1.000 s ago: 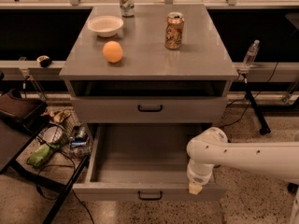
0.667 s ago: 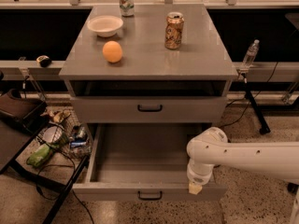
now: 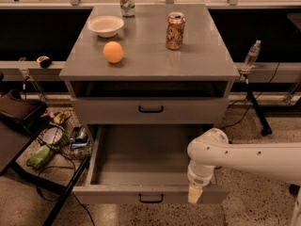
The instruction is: Open middle drawer
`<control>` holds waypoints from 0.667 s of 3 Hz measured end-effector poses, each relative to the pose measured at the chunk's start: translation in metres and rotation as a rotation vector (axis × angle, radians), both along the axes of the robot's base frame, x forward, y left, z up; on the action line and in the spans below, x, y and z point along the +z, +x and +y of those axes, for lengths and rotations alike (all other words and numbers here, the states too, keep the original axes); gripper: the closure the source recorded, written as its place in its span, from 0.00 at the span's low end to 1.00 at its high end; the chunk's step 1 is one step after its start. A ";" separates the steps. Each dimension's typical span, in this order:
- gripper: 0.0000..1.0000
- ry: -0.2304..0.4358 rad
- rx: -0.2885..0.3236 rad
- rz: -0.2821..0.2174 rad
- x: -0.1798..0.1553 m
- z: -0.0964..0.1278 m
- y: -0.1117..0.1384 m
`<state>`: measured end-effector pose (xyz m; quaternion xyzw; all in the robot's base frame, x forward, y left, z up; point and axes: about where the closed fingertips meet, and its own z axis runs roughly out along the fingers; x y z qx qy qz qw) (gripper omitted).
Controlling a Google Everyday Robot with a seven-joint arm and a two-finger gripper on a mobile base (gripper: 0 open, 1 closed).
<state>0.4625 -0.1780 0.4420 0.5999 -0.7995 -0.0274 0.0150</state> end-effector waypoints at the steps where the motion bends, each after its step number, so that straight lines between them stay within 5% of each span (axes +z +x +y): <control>1: 0.00 0.000 0.000 0.000 0.000 0.000 0.000; 2: 0.00 0.000 0.000 0.000 0.000 0.000 0.000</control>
Offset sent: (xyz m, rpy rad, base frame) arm 0.0000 0.0000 0.0000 0.0000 0.0000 0.0000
